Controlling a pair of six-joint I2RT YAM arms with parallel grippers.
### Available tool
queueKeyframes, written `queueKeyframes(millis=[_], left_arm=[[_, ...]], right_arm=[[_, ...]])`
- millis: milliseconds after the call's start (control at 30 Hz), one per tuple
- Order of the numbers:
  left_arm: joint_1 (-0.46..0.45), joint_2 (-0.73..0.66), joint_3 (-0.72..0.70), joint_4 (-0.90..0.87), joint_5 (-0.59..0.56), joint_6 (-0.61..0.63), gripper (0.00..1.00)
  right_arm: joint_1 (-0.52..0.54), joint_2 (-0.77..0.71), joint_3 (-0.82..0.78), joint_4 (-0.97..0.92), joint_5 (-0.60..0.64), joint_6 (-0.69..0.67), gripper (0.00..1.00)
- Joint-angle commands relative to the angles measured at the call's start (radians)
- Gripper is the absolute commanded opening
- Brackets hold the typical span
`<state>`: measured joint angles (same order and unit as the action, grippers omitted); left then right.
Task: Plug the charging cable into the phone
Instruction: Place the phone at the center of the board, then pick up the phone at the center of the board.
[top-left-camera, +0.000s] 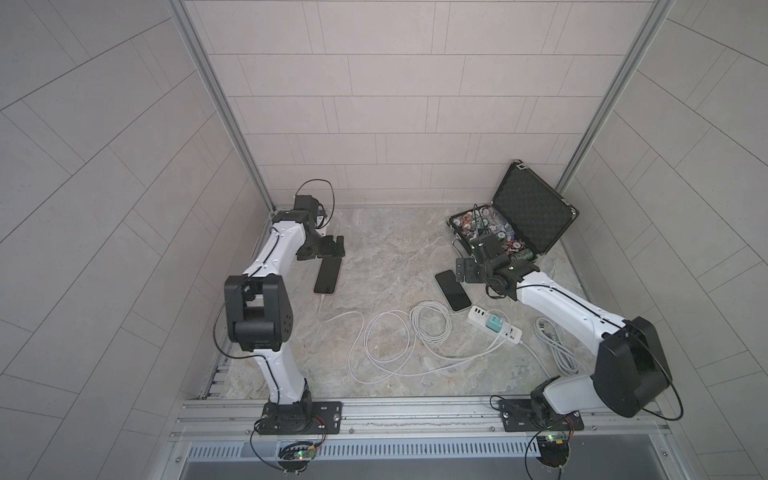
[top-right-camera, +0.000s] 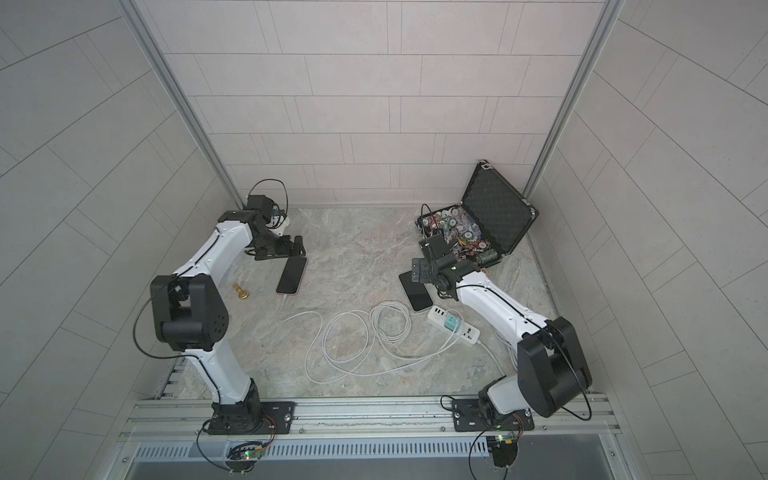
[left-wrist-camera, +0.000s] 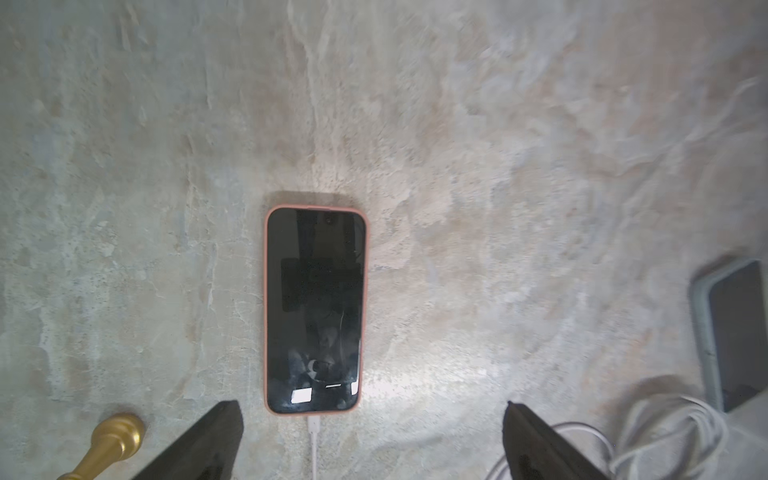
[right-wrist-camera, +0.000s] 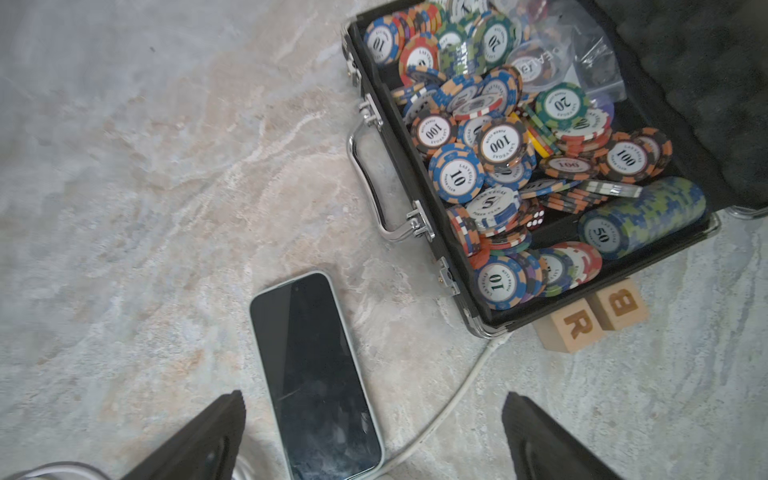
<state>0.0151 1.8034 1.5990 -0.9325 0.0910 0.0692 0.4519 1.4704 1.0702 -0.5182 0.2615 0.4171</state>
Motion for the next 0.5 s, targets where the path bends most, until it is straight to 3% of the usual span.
queueKeyframes(millis=[0,200,367,467], left_arm=[[0.004,-0.061,0.033,-0.066,0.136,0.019,1.0],[0.005,-0.138,0.02,-0.086,0.354,0.003,1.0],[0.005,-0.208,-0.169,0.091,0.539,-0.111,1.0],[0.005,-0.266,-0.293,0.219,0.585,-0.171,1.0]], right_arm=[[0.002,0.1,0.063,-0.074,-0.053,-0.083,1.0],[0.002,0.247,0.116,-0.052,-0.125,-0.116,1.0],[-0.007,0.329,0.137,-0.066,-0.176,-0.146,1.0],[-0.008,0.35,0.136,-0.072,-0.235,-0.175,1.0]])
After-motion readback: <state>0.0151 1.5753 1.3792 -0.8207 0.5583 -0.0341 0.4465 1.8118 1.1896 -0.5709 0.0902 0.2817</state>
